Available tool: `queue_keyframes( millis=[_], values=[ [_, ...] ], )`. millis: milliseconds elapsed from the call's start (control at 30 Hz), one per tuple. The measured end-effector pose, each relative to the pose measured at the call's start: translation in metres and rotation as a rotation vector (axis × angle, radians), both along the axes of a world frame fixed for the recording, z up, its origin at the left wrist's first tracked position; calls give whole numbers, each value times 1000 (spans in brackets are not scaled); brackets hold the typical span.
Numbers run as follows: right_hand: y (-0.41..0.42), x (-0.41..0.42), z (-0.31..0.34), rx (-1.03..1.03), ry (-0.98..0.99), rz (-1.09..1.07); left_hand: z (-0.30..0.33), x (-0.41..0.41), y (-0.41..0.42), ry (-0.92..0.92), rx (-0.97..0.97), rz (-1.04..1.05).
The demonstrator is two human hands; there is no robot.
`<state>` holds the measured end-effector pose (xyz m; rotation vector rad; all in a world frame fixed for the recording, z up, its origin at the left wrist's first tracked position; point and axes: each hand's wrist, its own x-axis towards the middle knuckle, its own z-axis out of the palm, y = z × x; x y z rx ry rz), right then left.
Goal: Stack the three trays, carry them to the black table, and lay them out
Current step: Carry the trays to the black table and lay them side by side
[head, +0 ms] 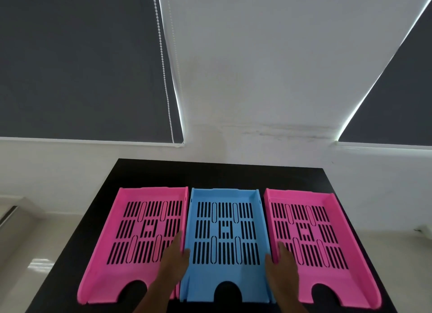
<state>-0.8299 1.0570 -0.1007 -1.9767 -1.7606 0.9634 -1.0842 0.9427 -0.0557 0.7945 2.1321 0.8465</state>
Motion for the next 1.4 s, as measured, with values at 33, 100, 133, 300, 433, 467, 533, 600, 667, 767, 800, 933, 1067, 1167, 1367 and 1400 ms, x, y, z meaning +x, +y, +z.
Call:
queue_keyframes(
  millis=[33, 100, 133, 300, 433, 467, 533, 600, 667, 767, 800, 933, 1067, 1167, 1367, 1400],
  values=[
    [1, 0, 3, 8, -11, 3, 0, 2, 1, 18, -8, -7],
    [-1, 0, 9, 13, -2, -3, -2, 2, 3, 32, -12, -5],
    [-1, 0, 11, 12, 4, -7, -2, 4, 4, 20, -12, 10],
    [-4, 2, 21, 13, 55, -9, -12, 11, 5, 42, 37, 30],
    [-4, 0, 28, 5, 74, -4, -12, 10, 7, 48, 22, 16],
    [-4, -1, 31, 1, 79, -8, -12, 10, 8, 49, 18, 12],
    [-2, -1, 33, -2, 88, -4, -14, 8, 8, 50, 20, 7],
    [-1, -1, 32, -4, 86, 1, -14, 7, 9, 55, 17, 11],
    [0, -1, 31, -14, 77, -6, -13, 8, 9, 55, 19, 17],
    [1, 0, 34, -14, 36, 4, -9, 7, 10, 58, 24, 16],
    [2, 1, 35, -13, 25, 4, -7, 5, 10, 68, 23, 14],
    [3, 4, 30, 20, -5, 10, 7, 8, 8, 110, 15, 4],
    [3, 5, 28, 14, -22, 22, 17, 14, 7, 117, 11, 12],
    [3, 6, 29, 3, -25, 30, 20, 14, 9, 130, 8, 12],
    [-2, 10, 23, 29, -7, 57, 17, 14, 8, 114, 17, 30],
    [-5, 10, 22, 26, -9, 78, 16, 13, 7, 110, 19, 24]
  ],
)
